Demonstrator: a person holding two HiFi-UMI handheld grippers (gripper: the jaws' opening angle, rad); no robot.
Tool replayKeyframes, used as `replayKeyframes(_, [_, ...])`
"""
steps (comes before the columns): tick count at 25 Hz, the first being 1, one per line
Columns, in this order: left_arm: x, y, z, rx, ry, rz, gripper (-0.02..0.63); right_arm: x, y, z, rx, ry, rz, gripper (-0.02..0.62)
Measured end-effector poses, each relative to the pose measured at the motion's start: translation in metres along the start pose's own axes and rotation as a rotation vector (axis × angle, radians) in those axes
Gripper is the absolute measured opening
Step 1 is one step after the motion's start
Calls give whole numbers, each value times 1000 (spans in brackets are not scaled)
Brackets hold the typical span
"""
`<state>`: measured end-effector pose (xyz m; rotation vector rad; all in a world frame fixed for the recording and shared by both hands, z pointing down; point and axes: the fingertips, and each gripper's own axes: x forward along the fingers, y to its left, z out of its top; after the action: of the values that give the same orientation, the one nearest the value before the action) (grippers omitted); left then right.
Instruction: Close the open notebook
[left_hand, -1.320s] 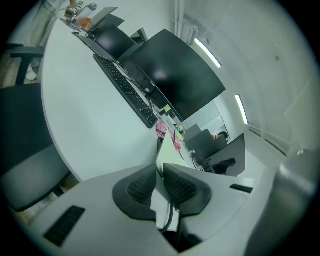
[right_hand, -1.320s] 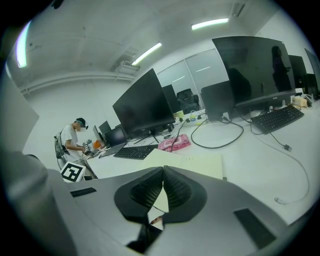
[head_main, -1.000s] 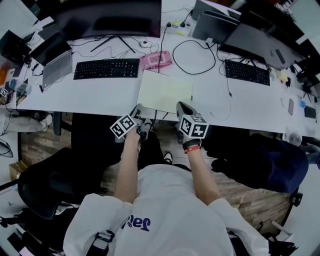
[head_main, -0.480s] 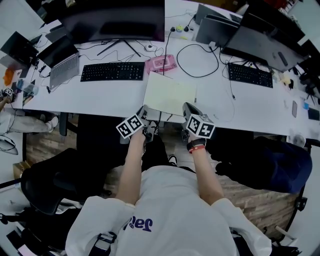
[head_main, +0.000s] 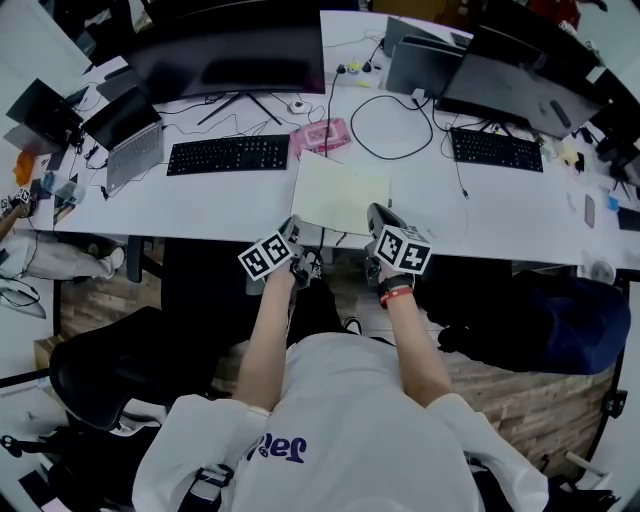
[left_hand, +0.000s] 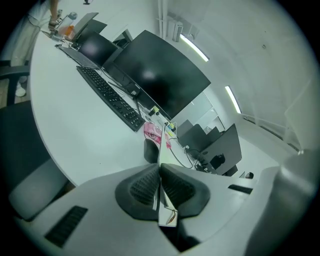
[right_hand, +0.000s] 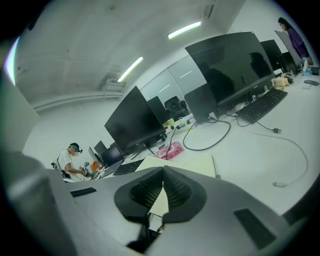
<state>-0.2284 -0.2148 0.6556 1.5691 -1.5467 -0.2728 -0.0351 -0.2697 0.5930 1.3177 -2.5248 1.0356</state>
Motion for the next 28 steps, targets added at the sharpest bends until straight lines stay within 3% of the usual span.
replayKeyframes(8, [-5,-19,-1,66,3,-4,31,-10,-2,7,-5,-27,-4,-2])
replayKeyframes(20, [-8,-52,-6,257,-20,15,31,-30,-13,15,-10,-72,-22,-2])
replayKeyframes(28, [-6,-72,-21,434,-36,35,31,-46,-22,13,11,-79,-22,-2])
